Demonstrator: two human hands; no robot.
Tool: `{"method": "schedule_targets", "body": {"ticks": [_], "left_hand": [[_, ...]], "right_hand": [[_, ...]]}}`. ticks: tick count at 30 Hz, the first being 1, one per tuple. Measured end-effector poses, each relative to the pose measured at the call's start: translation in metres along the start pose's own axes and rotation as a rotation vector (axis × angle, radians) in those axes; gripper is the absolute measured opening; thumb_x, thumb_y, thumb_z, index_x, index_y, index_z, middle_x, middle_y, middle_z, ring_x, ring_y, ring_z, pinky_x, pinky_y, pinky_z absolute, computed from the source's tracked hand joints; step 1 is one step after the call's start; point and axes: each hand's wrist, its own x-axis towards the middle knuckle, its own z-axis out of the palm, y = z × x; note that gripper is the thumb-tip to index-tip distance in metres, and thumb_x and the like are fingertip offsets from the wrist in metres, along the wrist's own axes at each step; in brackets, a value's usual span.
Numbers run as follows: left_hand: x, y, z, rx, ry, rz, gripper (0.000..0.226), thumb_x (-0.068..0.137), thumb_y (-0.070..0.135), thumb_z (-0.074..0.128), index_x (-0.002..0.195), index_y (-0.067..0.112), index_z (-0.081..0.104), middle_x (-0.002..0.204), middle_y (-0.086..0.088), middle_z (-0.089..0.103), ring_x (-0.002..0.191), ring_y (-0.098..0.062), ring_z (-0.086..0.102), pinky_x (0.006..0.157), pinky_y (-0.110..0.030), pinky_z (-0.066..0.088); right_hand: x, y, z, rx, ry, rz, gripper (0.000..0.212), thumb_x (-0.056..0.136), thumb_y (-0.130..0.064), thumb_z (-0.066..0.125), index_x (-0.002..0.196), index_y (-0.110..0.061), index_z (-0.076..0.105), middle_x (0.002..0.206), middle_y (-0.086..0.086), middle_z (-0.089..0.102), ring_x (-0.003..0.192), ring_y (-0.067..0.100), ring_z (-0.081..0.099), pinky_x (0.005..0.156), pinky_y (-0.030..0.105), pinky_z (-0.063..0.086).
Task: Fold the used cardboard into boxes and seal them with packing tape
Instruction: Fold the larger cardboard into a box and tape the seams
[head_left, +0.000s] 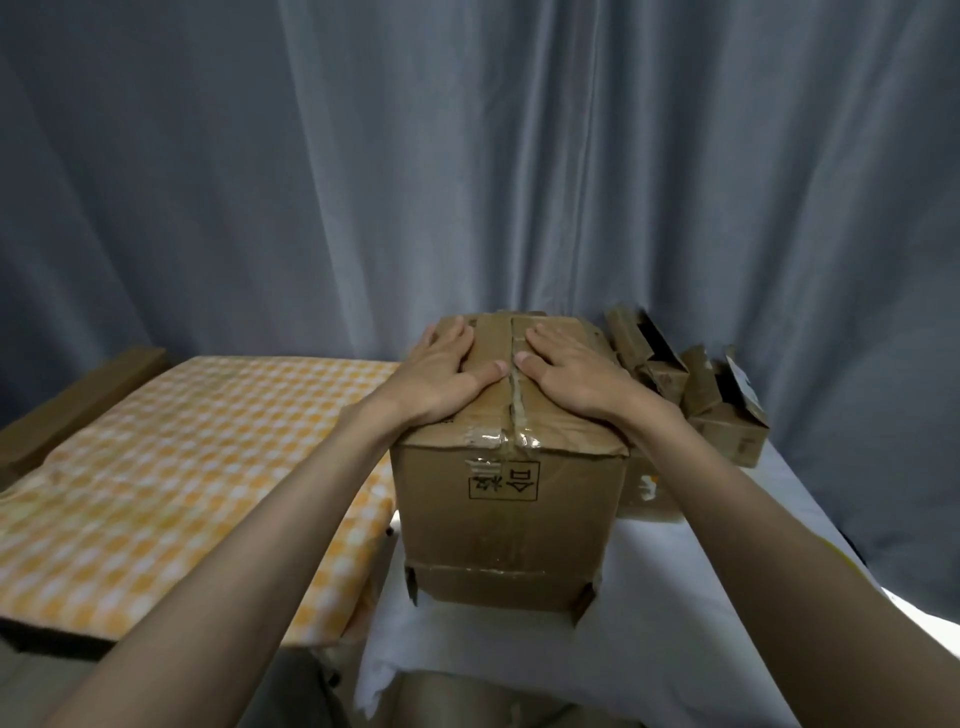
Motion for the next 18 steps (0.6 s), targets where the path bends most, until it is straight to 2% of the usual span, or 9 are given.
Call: {"method": "schedule_targets", "body": {"ticks": [2, 5, 10, 13, 18], "left_hand": [[0.0, 0.0, -0.002, -0.063, 0.029, -0.047, 0.085, 0.093, 0.067, 0.044, 0.16, 0.023, 0.015, 0.167, 0.009, 0.004, 0.154, -0.017, 0.0, 0.123, -0.036, 0.003], [0.001, 0.007, -0.002, -0.041, 0.067, -0.014, 0.084, 0.093, 0.066, 0.047, 0.158, 0.019, 0.023, 0.166, 0.002, 0.017, 0.152, -0.019, 0.015, 0.119, -0.032, 0.014], [0.006, 0.031, -0.004, 0.014, 0.071, 0.02, 0.086, 0.089, 0.069, 0.048, 0.156, 0.019, 0.028, 0.163, 0.001, 0.026, 0.148, -0.021, 0.026, 0.113, -0.032, 0.025], [0.006, 0.034, -0.008, 0.03, 0.072, 0.016, 0.082, 0.089, 0.068, 0.05, 0.154, 0.02, 0.034, 0.159, -0.001, 0.036, 0.143, -0.022, 0.037, 0.104, -0.027, 0.029], [-0.001, 0.017, -0.032, 0.03, 0.094, -0.023, 0.075, 0.09, 0.066, 0.054, 0.151, 0.024, 0.042, 0.153, -0.003, 0.046, 0.138, -0.023, 0.044, 0.109, -0.029, 0.033]], "right_hand": [[-0.005, -0.004, -0.003, 0.005, -0.001, -0.009, 0.067, 0.102, -0.058, 0.029, 0.159, -0.024, 0.019, 0.167, -0.007, 0.008, 0.153, 0.011, 0.004, 0.124, 0.048, 0.01], [-0.016, -0.004, -0.01, 0.054, 0.021, -0.02, 0.065, 0.103, -0.054, 0.032, 0.159, -0.023, 0.02, 0.167, -0.007, 0.011, 0.153, 0.011, 0.007, 0.125, 0.039, 0.007], [-0.032, 0.006, -0.021, 0.204, 0.056, -0.018, 0.061, 0.104, -0.048, 0.038, 0.158, -0.021, 0.026, 0.166, -0.006, 0.017, 0.152, 0.011, 0.012, 0.122, 0.031, 0.008], [-0.031, 0.006, -0.023, 0.272, 0.071, -0.021, 0.06, 0.104, -0.046, 0.039, 0.157, -0.019, 0.028, 0.165, -0.005, 0.019, 0.152, 0.011, 0.014, 0.123, 0.03, 0.008], [-0.015, -0.015, 0.002, 0.28, 0.069, -0.05, 0.057, 0.106, -0.043, 0.037, 0.156, -0.016, 0.03, 0.165, 0.001, 0.022, 0.152, 0.017, 0.017, 0.124, 0.035, 0.011]]}}
